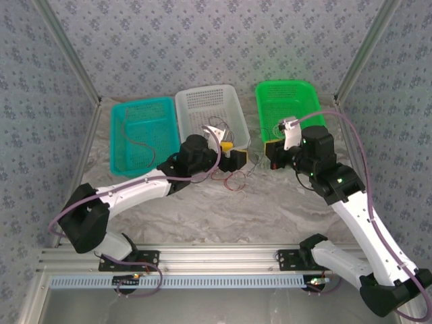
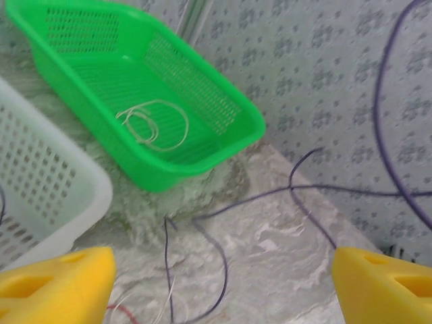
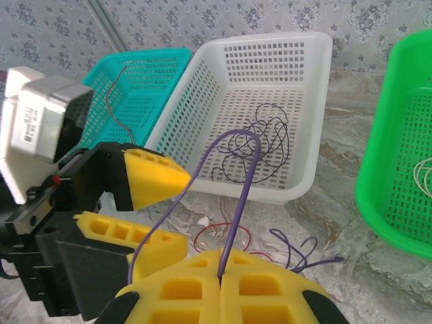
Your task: Untangle the cables
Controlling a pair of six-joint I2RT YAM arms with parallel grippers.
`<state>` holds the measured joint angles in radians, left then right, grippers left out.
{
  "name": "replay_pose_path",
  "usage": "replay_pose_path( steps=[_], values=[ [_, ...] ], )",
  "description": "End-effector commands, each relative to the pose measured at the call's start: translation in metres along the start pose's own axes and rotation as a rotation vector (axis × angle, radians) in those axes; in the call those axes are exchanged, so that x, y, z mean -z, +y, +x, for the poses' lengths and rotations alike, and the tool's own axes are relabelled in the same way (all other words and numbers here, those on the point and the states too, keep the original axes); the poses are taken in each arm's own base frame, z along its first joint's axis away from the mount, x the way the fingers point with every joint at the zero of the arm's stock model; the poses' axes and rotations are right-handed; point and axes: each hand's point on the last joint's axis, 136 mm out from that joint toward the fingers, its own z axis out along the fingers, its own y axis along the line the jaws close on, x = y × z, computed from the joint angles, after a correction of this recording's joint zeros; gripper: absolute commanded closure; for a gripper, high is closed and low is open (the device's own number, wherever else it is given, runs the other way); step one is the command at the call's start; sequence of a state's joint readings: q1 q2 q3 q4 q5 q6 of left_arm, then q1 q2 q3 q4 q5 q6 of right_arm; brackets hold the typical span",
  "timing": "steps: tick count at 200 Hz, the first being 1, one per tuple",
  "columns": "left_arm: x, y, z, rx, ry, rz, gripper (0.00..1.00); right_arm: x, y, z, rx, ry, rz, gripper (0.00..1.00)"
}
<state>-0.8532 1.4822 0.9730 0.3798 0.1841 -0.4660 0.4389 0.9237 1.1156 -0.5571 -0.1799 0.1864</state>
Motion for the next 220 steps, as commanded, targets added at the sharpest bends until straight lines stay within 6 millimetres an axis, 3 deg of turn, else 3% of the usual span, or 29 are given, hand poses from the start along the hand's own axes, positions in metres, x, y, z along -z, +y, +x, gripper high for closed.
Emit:
replay_pose_path(
  steps=[1, 65, 123, 157, 176, 203, 220],
  values=[
    [0.004, -0.027, -0.030, 0.004, -0.128, 0.125, 0.17, 0.004, -0.001, -0.017, 0.003, -0.051, 0.014, 1.00],
    [0.004, -0.059, -0.045, 0.084, -0.204, 0.343, 0.14, -0.006, -0.011, -0.014, -0.023, -0.043, 0.069, 1.00],
    [0.011, -0.062, -0.079, 0.162, -0.335, 0.443, 0.10, -0.014, -0.008, -0.002, -0.051, -0.005, 0.054, 1.00],
    [0.016, -0.056, -0.087, 0.208, -0.364, 0.464, 0.11, -0.011, -0.035, 0.007, -0.104, 0.004, 0.203, 1.00],
    [0.011, -0.045, -0.079, 0.241, -0.330, 0.420, 0.13, -0.007, -0.048, 0.004, -0.140, -0.016, 0.265, 1.00],
    [-0.012, 0.002, -0.035, 0.328, -0.115, 0.152, 0.15, -0.006, -0.049, -0.003, -0.155, -0.040, 0.268, 1.00],
    [-0.011, 0.009, -0.013, 0.313, -0.019, 0.094, 0.16, -0.007, -0.048, -0.006, -0.155, -0.044, 0.261, 1.00]
  ],
)
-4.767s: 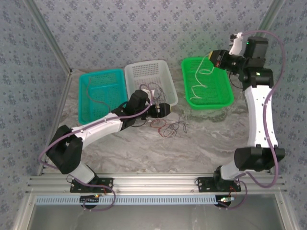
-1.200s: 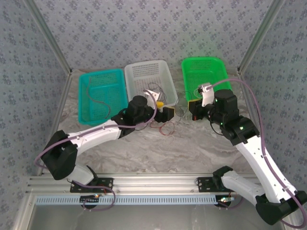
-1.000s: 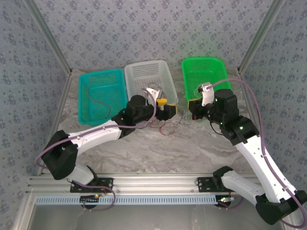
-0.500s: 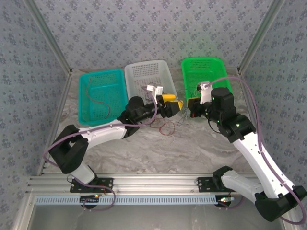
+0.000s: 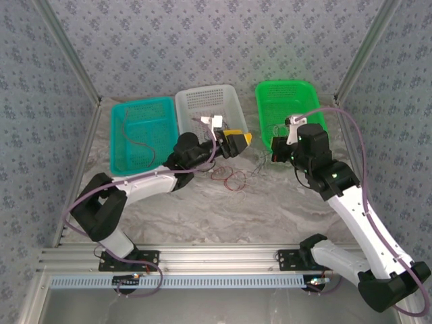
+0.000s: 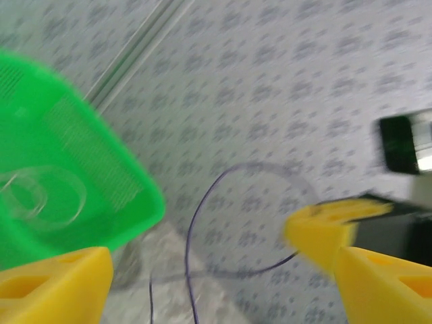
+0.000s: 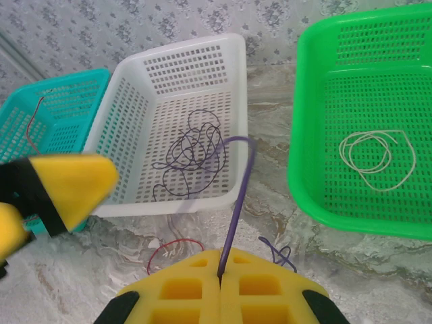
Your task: Untangle the cables
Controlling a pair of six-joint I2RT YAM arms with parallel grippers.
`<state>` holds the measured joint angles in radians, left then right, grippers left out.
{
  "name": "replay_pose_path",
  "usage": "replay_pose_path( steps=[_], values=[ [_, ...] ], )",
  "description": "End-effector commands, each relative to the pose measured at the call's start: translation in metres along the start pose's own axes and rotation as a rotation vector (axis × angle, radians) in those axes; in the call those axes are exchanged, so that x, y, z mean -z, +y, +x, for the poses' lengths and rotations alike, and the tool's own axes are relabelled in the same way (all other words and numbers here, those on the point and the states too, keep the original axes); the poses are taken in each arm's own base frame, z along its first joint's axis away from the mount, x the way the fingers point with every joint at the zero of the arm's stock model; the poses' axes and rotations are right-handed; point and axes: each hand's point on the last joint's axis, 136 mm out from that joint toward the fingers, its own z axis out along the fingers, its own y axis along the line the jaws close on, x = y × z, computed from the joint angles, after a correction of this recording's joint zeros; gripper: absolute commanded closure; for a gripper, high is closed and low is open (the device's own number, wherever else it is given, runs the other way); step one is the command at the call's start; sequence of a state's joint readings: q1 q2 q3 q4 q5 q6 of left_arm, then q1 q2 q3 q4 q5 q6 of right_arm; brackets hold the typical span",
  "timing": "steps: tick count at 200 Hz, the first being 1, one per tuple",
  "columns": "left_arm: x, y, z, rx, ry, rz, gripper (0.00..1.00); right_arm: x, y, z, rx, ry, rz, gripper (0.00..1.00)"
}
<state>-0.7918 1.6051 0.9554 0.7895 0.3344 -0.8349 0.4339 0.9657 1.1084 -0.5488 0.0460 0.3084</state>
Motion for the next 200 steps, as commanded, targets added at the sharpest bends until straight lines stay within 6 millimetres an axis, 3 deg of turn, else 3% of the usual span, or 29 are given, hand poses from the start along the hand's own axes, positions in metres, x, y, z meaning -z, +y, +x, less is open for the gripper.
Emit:
replay_pose_path(
  steps=[1, 46, 81, 152, 200],
  values=[
    [0.010, 0.022, 0.016, 0.012, 0.112, -0.153, 0.16, 0.001, -0.004, -0.007, -0.032, -0.026, 0.026, 1.00],
    [0.025, -0.001, 0.007, -0.043, 0.038, -0.085, 0.13, 0.001, -0.004, -0.015, -0.055, -0.069, 0.030, 1.00],
    [0.008, -0.014, 0.027, -0.022, 0.030, -0.036, 0.12, -0.001, 0.000, -0.021, -0.086, -0.107, 0.010, 1.00],
    [-0.023, -0.021, 0.030, 0.017, -0.032, 0.058, 0.14, 0.004, 0.007, -0.028, -0.131, -0.138, -0.017, 1.00],
    [-0.038, -0.013, 0.022, 0.030, -0.094, 0.064, 0.19, 0.009, 0.008, -0.027, -0.165, -0.150, -0.032, 1.00]
  ],
)
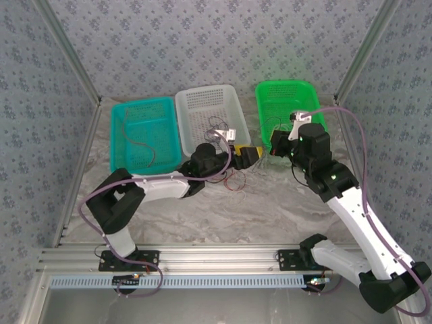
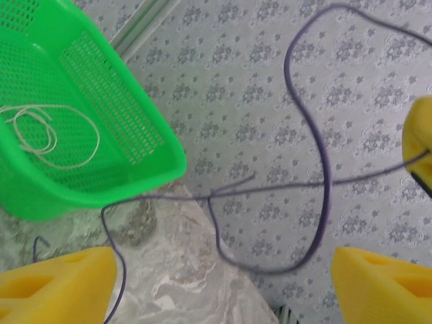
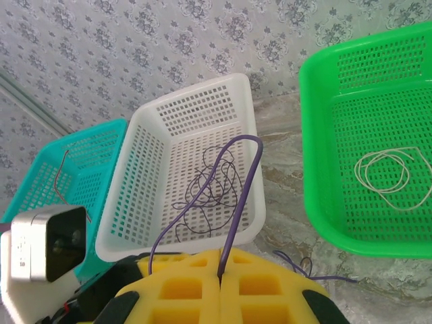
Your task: Untangle the cables
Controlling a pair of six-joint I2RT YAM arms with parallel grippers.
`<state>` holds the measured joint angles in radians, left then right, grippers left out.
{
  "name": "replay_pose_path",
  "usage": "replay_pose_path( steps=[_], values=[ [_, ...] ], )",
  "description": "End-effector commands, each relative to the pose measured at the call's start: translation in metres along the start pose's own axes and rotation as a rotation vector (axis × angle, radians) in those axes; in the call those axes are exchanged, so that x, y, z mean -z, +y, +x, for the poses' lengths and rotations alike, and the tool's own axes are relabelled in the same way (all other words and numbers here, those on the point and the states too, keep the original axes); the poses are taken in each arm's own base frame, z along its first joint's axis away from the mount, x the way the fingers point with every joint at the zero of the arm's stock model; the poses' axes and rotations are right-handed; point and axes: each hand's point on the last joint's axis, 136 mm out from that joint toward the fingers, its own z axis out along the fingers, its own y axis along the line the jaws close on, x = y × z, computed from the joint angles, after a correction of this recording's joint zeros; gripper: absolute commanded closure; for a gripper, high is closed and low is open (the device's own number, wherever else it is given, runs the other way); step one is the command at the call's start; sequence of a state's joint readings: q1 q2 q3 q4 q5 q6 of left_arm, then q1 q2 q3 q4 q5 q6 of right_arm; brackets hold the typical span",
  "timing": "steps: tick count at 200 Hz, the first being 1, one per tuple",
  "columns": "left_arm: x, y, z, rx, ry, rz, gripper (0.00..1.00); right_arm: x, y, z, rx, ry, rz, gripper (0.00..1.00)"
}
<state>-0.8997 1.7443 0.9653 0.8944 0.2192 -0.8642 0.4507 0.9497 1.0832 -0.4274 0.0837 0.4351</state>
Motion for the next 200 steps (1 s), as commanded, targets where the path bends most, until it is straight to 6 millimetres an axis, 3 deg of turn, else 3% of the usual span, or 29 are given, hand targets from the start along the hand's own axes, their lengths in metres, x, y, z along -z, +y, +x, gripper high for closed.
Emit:
replay_pose_path(
  steps=[1, 29, 66, 78, 100, 117, 154, 178, 200],
  values=[
    [-0.008, -0.024, -0.025, -0.009, -0.102, 0.088, 0.19, 0.007, 0.002, -0.006, -0.039, -0.038, -0.011, 1.00],
    [-0.016, -0.025, -0.025, 0.004, -0.107, 0.107, 0.25, 0.007, 0.001, -0.004, -0.052, -0.039, -0.010, 1.00],
    [-0.023, -0.025, -0.023, 0.020, -0.116, 0.133, 0.42, 0.008, 0.004, -0.007, -0.061, -0.051, -0.025, 1.00],
    [-0.025, -0.026, -0.023, 0.021, -0.120, 0.142, 0.53, 0.007, 0.005, -0.007, -0.062, -0.050, -0.029, 1.00],
    [-0.027, -0.024, -0.022, 0.009, -0.108, 0.127, 0.85, 0.008, 0.003, -0.004, -0.048, -0.040, -0.016, 1.00],
    [-0.022, -0.020, -0.023, -0.021, -0.085, 0.088, 1.00, 0.008, -0.002, 0.000, -0.018, -0.017, 0.009, 1.00],
    [0.008, 0.001, -0.027, -0.209, 0.051, -0.157, 1.00, 0.007, -0.022, 0.025, 0.097, 0.136, 0.109, 1.00],
    [0.038, 0.013, -0.029, -0.458, 0.253, -0.389, 1.00, 0.005, -0.036, 0.039, 0.164, 0.218, 0.177, 1.00],
    [0.069, 0.021, -0.034, -0.628, 0.413, -0.525, 1.00, 0.001, -0.038, 0.045, 0.201, 0.248, 0.176, 1.00]
  ],
)
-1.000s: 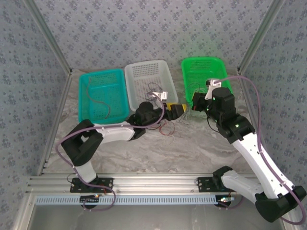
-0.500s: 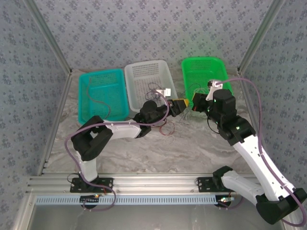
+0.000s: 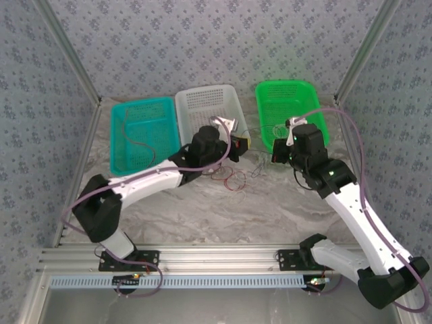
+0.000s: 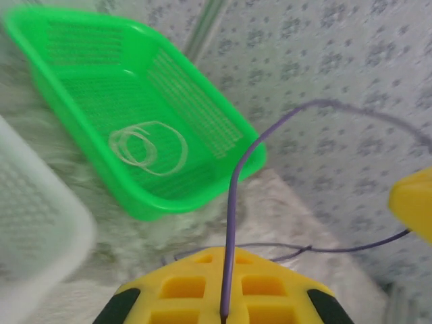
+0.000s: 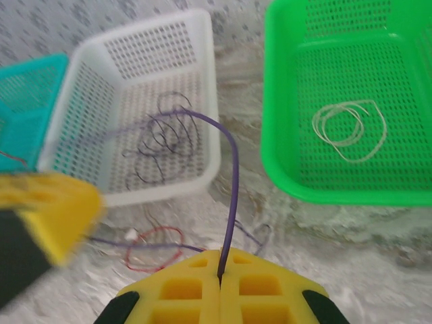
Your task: Untangle the cables
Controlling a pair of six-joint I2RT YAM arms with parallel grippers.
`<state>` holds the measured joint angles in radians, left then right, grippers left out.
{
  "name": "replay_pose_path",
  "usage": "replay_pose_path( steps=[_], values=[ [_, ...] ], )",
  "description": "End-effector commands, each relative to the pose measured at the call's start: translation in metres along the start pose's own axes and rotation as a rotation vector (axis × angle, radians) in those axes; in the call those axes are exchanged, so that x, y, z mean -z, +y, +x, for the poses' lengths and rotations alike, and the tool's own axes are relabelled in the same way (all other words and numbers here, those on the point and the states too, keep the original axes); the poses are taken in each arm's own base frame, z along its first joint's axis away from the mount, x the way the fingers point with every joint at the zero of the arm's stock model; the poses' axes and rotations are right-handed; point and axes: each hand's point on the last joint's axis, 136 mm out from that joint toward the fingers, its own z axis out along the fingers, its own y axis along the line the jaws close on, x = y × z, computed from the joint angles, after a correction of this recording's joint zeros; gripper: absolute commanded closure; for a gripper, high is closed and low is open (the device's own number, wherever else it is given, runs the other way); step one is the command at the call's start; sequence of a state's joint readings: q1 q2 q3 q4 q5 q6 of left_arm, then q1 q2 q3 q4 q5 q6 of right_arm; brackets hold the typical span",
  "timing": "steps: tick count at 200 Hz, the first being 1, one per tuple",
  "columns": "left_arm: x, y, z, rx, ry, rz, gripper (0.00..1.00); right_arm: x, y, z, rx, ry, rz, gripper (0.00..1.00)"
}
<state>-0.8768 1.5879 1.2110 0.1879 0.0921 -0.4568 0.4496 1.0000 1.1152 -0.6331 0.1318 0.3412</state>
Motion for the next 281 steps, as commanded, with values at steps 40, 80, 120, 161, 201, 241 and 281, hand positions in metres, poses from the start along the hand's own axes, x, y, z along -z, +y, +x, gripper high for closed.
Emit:
replay_pose_path(
  steps=[40, 80, 120, 161, 201, 241, 281],
  values=[
    [0.067, 0.039, 0.033, -0.554, 0.485, -0.243, 1.00, -0.012, 0.016, 0.020, 0.133, 0.147, -0.078, 1.00],
    [0.074, 0.051, 0.035, -0.783, 0.599, -0.353, 1.00, -0.019, 0.030, 0.030, 0.145, 0.191, -0.150, 1.00],
    [0.066, 0.058, 0.014, -1.008, 0.559, -0.517, 0.98, -0.021, 0.054, 0.043, 0.143, 0.263, -0.293, 1.00],
    [0.070, 0.060, -0.031, -1.048, 0.381, -0.703, 0.82, -0.020, 0.058, 0.038, 0.144, 0.261, -0.329, 1.00],
    [0.087, 0.048, -0.052, -0.921, 0.200, -0.729, 0.32, -0.004, 0.059, -0.013, 0.072, 0.137, -0.352, 1.00],
    [0.110, 0.038, -0.059, -0.776, 0.009, -0.645, 0.01, 0.036, 0.069, -0.081, -0.018, -0.019, -0.495, 1.00],
    [0.122, 0.050, -0.044, -0.599, -0.005, -0.511, 0.00, 0.070, 0.074, -0.119, -0.062, -0.102, -0.563, 1.00]
  ],
)
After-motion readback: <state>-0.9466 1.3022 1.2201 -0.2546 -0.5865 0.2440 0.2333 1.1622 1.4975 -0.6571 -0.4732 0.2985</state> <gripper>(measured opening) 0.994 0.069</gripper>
